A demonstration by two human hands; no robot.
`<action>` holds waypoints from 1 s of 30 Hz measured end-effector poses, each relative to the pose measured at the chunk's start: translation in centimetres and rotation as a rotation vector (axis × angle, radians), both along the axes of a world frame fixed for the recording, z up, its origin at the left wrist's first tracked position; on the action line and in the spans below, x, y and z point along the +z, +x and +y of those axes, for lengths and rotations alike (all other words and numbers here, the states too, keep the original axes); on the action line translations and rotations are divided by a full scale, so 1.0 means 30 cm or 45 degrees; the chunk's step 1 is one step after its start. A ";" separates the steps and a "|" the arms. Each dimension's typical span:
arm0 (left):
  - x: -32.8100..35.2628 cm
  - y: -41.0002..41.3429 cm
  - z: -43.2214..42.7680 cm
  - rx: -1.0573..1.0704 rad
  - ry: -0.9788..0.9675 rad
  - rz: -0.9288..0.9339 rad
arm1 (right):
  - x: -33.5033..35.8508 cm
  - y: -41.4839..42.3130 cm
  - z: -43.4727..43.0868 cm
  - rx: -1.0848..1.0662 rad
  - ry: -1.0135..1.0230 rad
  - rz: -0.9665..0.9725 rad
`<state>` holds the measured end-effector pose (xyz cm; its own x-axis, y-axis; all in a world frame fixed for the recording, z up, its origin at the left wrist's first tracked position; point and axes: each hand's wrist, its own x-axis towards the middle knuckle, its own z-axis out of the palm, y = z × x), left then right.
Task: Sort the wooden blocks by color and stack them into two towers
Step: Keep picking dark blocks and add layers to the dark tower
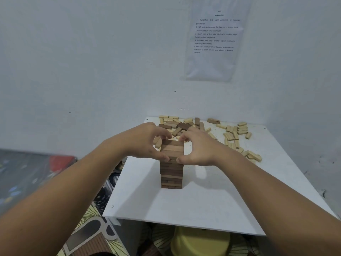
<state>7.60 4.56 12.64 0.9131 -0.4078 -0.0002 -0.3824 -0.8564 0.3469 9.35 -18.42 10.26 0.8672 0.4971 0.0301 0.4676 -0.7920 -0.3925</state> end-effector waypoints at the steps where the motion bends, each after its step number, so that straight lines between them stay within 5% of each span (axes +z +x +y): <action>1: -0.001 0.001 -0.001 0.001 0.002 0.001 | -0.001 0.000 -0.001 0.001 0.002 0.001; 30: -0.025 0.016 0.005 -0.088 0.039 -0.029 | -0.001 -0.014 -0.002 -0.008 0.016 -0.010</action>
<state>8.07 4.73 11.89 0.8827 -0.4698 0.0065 -0.4483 -0.8380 0.3113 8.92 -18.47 10.23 0.8702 0.4909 0.0429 0.4654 -0.7902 -0.3986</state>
